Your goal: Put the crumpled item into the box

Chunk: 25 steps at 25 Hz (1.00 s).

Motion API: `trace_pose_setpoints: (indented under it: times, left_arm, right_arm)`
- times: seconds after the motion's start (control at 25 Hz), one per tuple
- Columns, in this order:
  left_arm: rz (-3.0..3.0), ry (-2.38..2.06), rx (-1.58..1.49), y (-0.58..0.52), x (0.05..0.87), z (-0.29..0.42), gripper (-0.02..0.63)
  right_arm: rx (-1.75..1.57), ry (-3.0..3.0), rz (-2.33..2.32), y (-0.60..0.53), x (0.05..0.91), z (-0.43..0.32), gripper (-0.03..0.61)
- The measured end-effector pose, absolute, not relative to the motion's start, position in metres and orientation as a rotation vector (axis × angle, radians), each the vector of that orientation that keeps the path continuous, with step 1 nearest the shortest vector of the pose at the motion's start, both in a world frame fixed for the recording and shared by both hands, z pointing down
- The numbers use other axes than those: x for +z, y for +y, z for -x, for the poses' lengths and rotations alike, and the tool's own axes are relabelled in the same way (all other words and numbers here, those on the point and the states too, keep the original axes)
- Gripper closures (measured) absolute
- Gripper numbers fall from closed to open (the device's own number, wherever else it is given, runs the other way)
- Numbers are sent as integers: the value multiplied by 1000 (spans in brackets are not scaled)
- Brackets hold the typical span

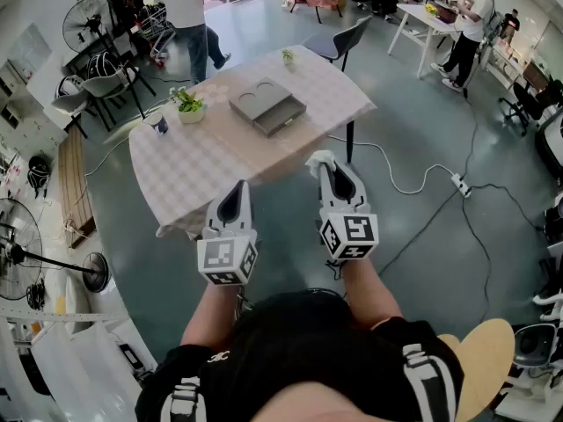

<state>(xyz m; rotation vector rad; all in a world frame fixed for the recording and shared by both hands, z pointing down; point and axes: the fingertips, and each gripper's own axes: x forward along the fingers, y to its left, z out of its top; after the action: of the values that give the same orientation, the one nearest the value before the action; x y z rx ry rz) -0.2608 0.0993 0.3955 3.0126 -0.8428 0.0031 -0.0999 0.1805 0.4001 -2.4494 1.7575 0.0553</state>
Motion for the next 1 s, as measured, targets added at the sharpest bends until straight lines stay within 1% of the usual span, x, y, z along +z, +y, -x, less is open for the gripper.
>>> trace_pose_setpoints:
  times: [0.6,1.0]
  left_arm:
    - [-3014,-844,44,123,400,232,611]
    - [-3015,-883,40,140,402,194,611]
  right_arm:
    - [70,1777,2402,206,399,77,522]
    - [74,1784,2386,223,399,34,522]
